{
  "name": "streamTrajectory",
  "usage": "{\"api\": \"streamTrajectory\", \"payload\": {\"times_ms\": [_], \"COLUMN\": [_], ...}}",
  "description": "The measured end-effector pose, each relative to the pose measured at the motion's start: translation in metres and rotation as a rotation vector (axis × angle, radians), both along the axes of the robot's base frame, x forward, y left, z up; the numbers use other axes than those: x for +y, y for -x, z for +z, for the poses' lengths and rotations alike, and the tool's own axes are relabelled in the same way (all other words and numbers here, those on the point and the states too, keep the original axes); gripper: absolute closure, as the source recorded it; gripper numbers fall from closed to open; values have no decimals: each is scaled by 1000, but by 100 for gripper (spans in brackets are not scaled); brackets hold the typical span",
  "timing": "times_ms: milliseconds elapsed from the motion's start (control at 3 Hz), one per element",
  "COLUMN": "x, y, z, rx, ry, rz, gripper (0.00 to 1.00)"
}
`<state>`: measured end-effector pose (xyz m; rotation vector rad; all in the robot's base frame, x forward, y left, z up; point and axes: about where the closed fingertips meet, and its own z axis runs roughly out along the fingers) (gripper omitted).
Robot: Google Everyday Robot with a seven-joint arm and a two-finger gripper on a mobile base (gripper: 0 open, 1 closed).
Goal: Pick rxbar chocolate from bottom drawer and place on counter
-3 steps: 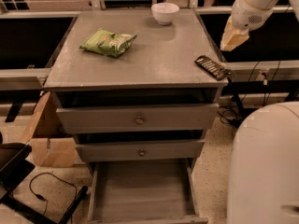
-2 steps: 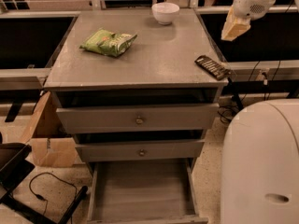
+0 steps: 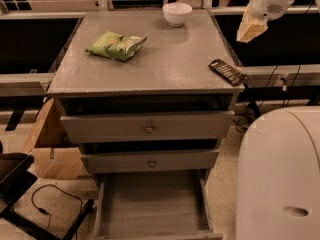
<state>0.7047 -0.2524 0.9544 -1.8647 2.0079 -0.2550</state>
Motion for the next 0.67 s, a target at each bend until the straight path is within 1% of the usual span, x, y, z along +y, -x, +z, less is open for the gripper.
{"api": "streamTrajectory", "payload": {"times_ms": [667], "x": [0], "y": [0], "z": [0], "rx": [0], "ry": [0], "rz": [0], "gripper": [4]}}
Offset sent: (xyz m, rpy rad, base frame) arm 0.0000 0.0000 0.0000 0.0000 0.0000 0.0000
